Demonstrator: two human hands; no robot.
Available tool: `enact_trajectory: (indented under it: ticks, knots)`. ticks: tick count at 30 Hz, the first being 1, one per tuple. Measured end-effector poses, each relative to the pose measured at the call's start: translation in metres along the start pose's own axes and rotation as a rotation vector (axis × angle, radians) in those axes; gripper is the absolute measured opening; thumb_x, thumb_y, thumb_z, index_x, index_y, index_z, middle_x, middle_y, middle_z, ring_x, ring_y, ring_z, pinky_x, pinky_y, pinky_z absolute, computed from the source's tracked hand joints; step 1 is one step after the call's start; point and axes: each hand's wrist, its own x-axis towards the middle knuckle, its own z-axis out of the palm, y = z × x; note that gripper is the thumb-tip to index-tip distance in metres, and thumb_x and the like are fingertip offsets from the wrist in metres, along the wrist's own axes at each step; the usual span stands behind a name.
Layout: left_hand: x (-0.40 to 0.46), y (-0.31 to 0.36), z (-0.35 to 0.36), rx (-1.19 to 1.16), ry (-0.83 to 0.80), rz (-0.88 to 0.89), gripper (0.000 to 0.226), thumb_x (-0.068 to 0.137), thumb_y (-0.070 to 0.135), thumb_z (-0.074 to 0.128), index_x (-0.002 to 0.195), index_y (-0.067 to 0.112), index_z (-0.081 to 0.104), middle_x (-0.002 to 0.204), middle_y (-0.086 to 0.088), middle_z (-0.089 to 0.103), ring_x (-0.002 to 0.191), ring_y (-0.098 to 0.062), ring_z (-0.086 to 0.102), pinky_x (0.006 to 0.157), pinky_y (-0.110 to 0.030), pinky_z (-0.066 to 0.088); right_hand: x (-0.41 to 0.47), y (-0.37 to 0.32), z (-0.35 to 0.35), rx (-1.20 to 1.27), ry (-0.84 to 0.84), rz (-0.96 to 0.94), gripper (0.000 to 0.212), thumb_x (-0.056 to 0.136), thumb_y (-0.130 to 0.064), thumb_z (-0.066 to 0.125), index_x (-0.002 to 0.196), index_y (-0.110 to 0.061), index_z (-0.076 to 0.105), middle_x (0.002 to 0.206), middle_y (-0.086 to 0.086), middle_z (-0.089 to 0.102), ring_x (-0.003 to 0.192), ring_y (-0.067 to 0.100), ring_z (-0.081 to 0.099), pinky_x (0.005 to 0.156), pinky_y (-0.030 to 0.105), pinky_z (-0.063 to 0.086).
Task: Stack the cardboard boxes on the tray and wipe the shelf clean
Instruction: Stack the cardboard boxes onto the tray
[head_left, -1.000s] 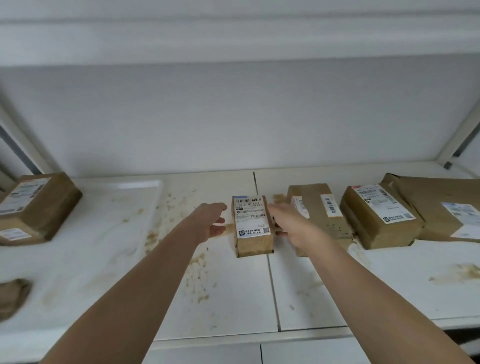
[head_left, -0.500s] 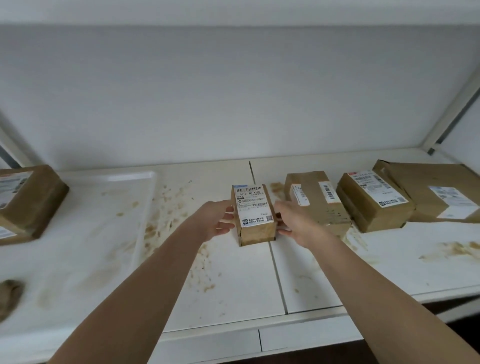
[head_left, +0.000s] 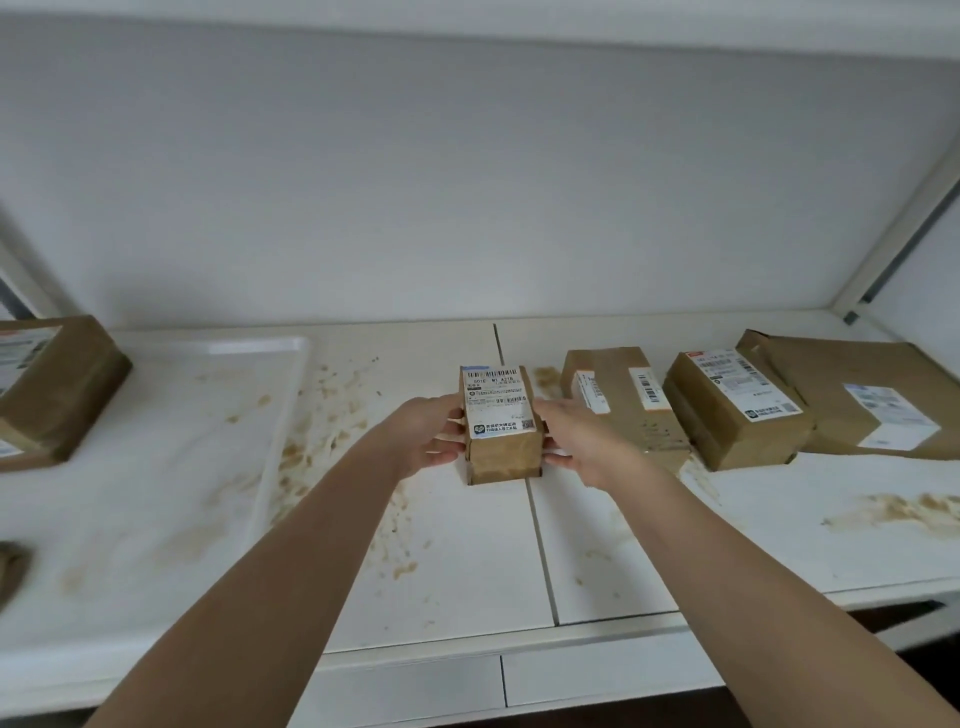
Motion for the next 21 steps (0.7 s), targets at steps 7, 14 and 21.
enact_trajectory:
  ticks: [7, 14, 21]
  knots:
    - [-0.005, 0.027, 0.011, -0.039, 0.067, 0.09, 0.038, 0.096, 0.037, 0.05, 0.107, 0.005, 0.065, 0.098, -0.01, 0.067, 0.079, -0.025, 0.061, 0.074, -0.033, 0.05, -0.009, -0.032, -0.035, -0.089, -0.017, -0.127, 0.029, 0.1, -0.041, 0.044, 0.095, -0.023, 0.066, 0.101, 0.002, 0.072, 0.097, 0.02, 0.066, 0.095, 0.038, 0.051]
    - [-0.025, 0.05, 0.014, -0.07, 0.136, 0.171, 0.031, 0.095, 0.038, 0.051, 0.091, 0.012, 0.067, 0.089, -0.004, 0.068, 0.08, -0.022, 0.061, 0.086, -0.033, 0.05, -0.018, -0.06, -0.051, -0.112, -0.072, -0.182, 0.032, 0.1, -0.044, 0.043, 0.098, -0.019, 0.063, 0.096, 0.005, 0.069, 0.094, 0.02, 0.065, 0.096, 0.036, 0.051]
    - [-0.036, 0.063, 0.023, -0.072, 0.13, 0.212, 0.033, 0.095, 0.039, 0.052, 0.098, 0.01, 0.065, 0.09, -0.005, 0.067, 0.079, -0.021, 0.059, 0.085, -0.032, 0.049, -0.018, -0.066, -0.065, -0.064, -0.149, -0.218, 0.043, 0.095, -0.057, 0.042, 0.12, -0.025, 0.058, 0.096, 0.006, 0.066, 0.09, 0.019, 0.064, 0.101, 0.039, 0.047]
